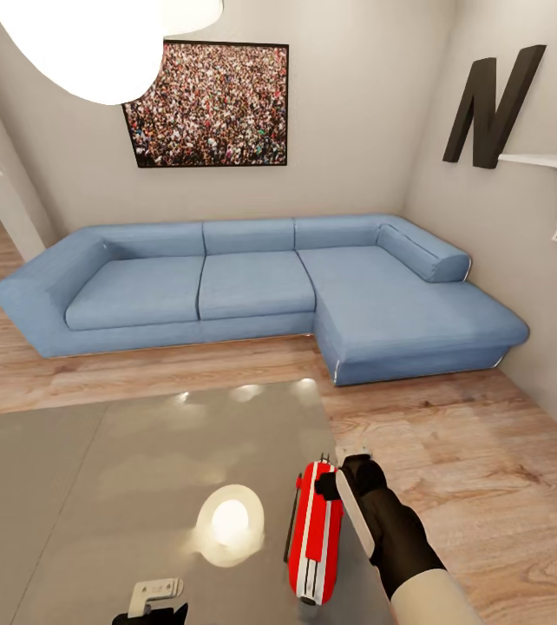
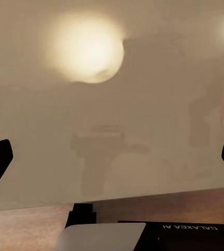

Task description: Turn on the radio receiver that's on the table in the living room.

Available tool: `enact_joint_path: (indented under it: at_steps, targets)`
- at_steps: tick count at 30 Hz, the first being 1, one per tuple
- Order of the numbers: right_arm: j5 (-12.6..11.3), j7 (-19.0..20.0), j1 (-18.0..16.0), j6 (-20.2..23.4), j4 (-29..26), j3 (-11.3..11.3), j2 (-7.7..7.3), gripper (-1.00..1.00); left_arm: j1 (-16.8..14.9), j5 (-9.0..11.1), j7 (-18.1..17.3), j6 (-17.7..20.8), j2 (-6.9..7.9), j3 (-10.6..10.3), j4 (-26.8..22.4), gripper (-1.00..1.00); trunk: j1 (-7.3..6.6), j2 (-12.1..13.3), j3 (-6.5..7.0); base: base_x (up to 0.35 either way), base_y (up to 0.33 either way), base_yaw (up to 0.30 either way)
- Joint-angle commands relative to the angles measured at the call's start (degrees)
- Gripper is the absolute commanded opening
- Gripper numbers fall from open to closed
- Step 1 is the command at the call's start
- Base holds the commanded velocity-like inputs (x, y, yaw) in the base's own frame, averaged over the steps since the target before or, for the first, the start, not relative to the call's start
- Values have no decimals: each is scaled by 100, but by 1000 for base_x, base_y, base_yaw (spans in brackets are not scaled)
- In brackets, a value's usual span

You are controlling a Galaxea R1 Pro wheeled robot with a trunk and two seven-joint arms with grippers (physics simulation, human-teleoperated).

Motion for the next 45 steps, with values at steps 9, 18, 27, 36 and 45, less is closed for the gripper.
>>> enact_joint_path:
  at_steps: [9, 18, 27, 36, 45]
  targets:
    - [-350, 4, -27, -212, 171, 396, 0, 100, 0, 0, 6, 0, -2, 0, 2, 100, 0, 0, 0, 0, 0, 0]
    - [-402, 6, -161, -883, 1109, 418, 0, 100, 0, 0, 9, 0, 0, 0, 9, 100, 0, 0, 0, 0, 0, 0]
    - [-411, 6, -175, -961, 1188, 423, 0, 100, 0, -3, 9, 0, -5, 0, 11, 100, 0, 0, 0, 0, 0, 0]
    - [-420, 6, -184, -971, 1191, 592, 0, 100, 0, -8, 9, 0, -8, 0, 11, 100, 0, 0, 0, 0, 0, 0]
    - [-793, 6, -183, -1194, 1228, 942, 0, 100, 0, -9, 17, 0, -9, 0, 11, 100, 0, 0, 0, 0, 0, 0]
